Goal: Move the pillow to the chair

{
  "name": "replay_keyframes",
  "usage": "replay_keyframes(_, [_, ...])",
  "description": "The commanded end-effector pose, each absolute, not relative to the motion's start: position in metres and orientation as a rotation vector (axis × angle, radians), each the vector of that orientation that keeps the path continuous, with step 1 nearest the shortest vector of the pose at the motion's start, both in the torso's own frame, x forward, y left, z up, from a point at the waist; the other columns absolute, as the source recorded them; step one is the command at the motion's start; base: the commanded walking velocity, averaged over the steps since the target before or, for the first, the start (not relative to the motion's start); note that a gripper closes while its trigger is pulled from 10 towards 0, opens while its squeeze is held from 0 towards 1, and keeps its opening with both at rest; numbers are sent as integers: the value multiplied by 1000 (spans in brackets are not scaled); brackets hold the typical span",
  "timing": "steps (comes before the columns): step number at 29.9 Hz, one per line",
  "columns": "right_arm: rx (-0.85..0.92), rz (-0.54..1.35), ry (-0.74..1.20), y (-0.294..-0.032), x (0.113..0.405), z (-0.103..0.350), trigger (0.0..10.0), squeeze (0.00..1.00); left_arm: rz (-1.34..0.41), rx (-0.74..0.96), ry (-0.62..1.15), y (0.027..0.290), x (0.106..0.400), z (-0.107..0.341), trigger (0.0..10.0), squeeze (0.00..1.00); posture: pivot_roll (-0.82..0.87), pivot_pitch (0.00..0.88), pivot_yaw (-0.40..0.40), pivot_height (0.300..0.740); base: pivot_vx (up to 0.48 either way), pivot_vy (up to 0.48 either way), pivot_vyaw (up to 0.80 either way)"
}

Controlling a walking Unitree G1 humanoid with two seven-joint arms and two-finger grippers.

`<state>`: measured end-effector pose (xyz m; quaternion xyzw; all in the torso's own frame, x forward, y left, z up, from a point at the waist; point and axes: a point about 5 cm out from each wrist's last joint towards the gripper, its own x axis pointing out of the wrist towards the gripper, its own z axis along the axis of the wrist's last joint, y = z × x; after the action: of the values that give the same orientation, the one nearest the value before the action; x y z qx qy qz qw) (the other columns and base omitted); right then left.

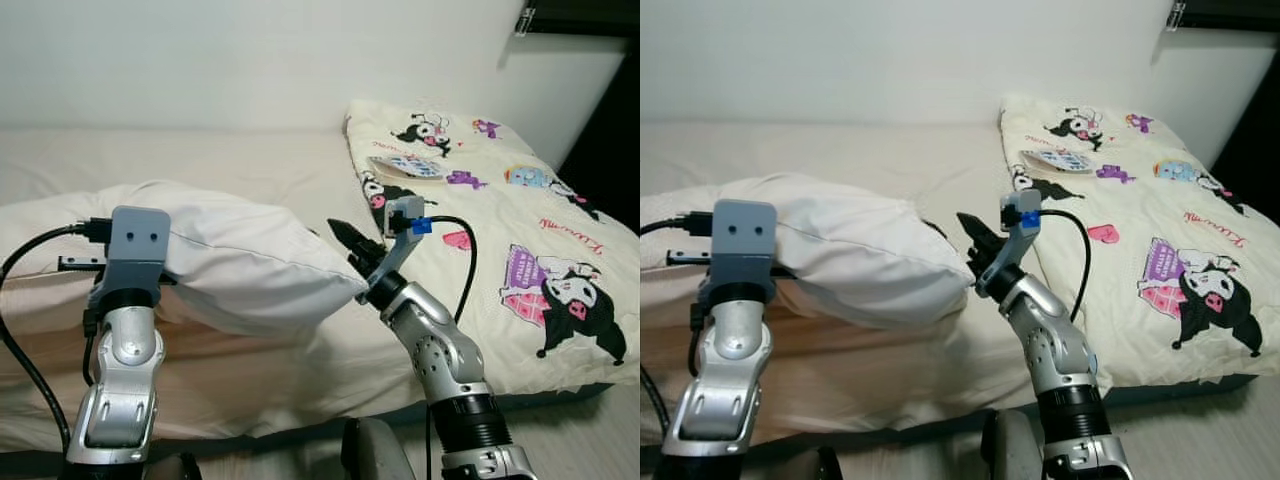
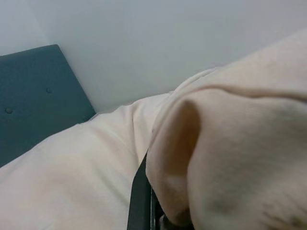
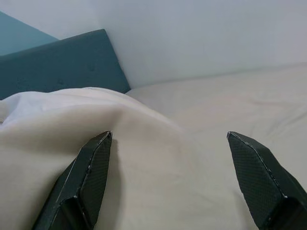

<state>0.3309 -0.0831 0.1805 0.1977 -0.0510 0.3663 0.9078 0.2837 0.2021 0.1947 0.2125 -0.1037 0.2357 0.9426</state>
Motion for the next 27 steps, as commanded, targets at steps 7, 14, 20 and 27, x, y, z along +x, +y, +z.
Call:
replay_keyframes(7, [407, 761, -116, -83, 332, 182, 10000, 0, 449, 407, -236, 193, 288, 201, 10000, 0, 0, 0, -73, 615, 0, 0, 0])
replay_keyframes(14, [412, 767, -127, -83, 333, 186, 10000, 0, 449, 402, -258, 191, 289, 205, 10000, 0, 0, 0, -75, 644, -410, 0, 0])
replay_keyframes(20, [414, 772, -138, -83, 333, 189, 10000, 0, 443, 398, -235, 190, 291, 203, 10000, 0, -3, 0, -74, 669, -160, 0, 0])
replay_keyframes(27, [414, 773, -137, -83, 333, 188, 10000, 0, 442, 409, -253, 187, 291, 203, 10000, 0, -5, 0, -76, 693, -204, 0, 0])
